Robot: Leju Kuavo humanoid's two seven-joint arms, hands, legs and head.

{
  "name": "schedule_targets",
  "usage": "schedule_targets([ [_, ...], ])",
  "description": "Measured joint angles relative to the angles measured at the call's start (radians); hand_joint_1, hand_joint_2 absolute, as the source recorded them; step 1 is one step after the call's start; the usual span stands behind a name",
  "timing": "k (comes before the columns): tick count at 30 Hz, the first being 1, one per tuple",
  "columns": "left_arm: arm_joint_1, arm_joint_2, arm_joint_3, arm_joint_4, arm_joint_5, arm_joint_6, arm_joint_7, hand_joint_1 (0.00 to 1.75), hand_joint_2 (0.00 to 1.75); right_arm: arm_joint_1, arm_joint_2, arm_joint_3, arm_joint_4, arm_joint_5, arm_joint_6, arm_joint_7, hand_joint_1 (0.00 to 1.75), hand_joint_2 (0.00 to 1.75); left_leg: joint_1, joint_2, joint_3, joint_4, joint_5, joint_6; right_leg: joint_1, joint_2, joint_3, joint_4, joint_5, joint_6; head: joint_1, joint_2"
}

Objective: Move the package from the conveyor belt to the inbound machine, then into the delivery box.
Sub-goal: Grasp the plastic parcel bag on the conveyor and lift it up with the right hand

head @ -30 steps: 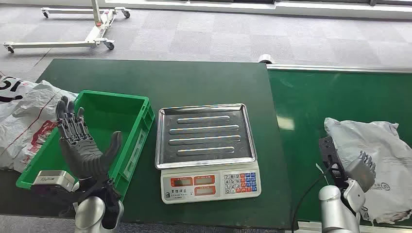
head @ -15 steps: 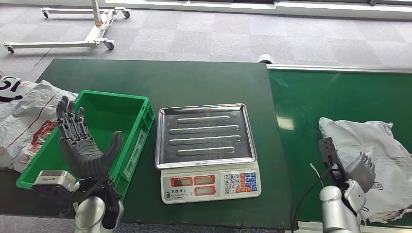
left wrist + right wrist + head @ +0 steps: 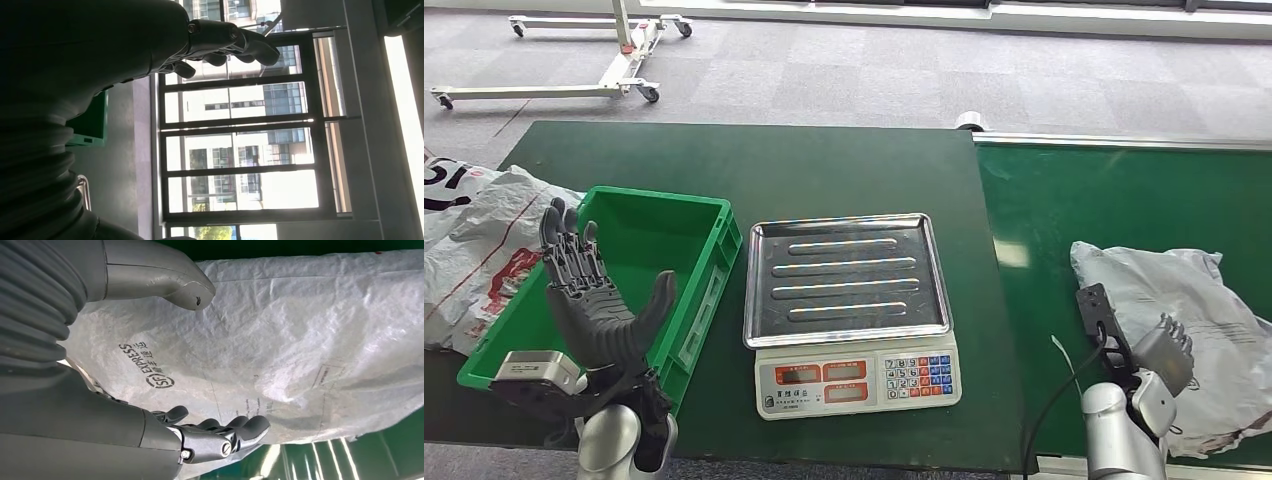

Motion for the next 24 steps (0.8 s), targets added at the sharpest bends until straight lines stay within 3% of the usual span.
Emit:
schedule_targets([
  [10,0.002,-0.002,0.012,0.0,-0.013,-0.014,0.0,0.0,1.75,0.006,0.002,0.0,0.0,0.068,0.09,0.062,0.0,1.75,0.0,0.0,0.0,0.0,0.0,0.0,0.0,0.0,0.0,0.0,0.0,0.0,0.0,0.0],
  [15,0.002,-0.002,0.014,0.006,-0.014,-0.02,0.0,0.0,1.75,0.016,0.002,0.004,0.001,0.114,0.245,0.095,0.0,1.75,0.0,0.0,0.0,0.0,0.0,0.0,0.0,0.0,0.0,0.0,0.0,0.0,0.0,0.0],
  [18,0.001,-0.002,0.017,0.014,-0.014,-0.022,0.0,0.0,1.75,0.025,0.001,0.01,0.01,0.118,0.292,0.091,0.0,1.75,0.0,0.0,0.0,0.0,0.0,0.0,0.0,0.0,0.0,0.0,0.0,0.0,0.0,0.0],
  [19,0.001,-0.002,0.018,0.017,-0.014,-0.022,0.0,0.0,1.75,0.026,0.001,0.011,0.012,0.118,0.297,0.09,0.09,1.75,0.0,0.0,0.0,0.0,0.0,0.0,0.0,0.0,0.0,0.0,0.0,0.0,0.0,0.0],
  [22,0.001,-0.002,0.02,0.023,-0.014,-0.021,0.0,0.0,1.75,0.034,0.0,0.021,0.015,0.111,0.31,0.088,1.4,1.75,0.0,0.0,0.0,0.0,0.0,0.0,0.0,0.0,0.0,0.0,0.0,0.0,0.0,0.0],
  [23,0.001,-0.002,0.02,0.025,-0.015,-0.021,0.0,0.0,1.75,0.036,0.0,0.025,0.014,0.106,0.317,0.087,1.75,1.75,0.0,0.0,0.001,0.0,0.0,0.0,0.0,0.0,0.0,0.0,0.0,0.0,0.0,0.0],
  [24,0.001,-0.002,0.021,0.027,-0.015,-0.02,0.0,0.0,1.75,0.039,0.0,0.029,0.014,0.102,0.325,0.087,1.75,1.75,0.0,0.0,0.001,0.0,0.0,0.0,0.0,0.0,0.0,0.0,0.0,0.0,0.0,0.0],
])
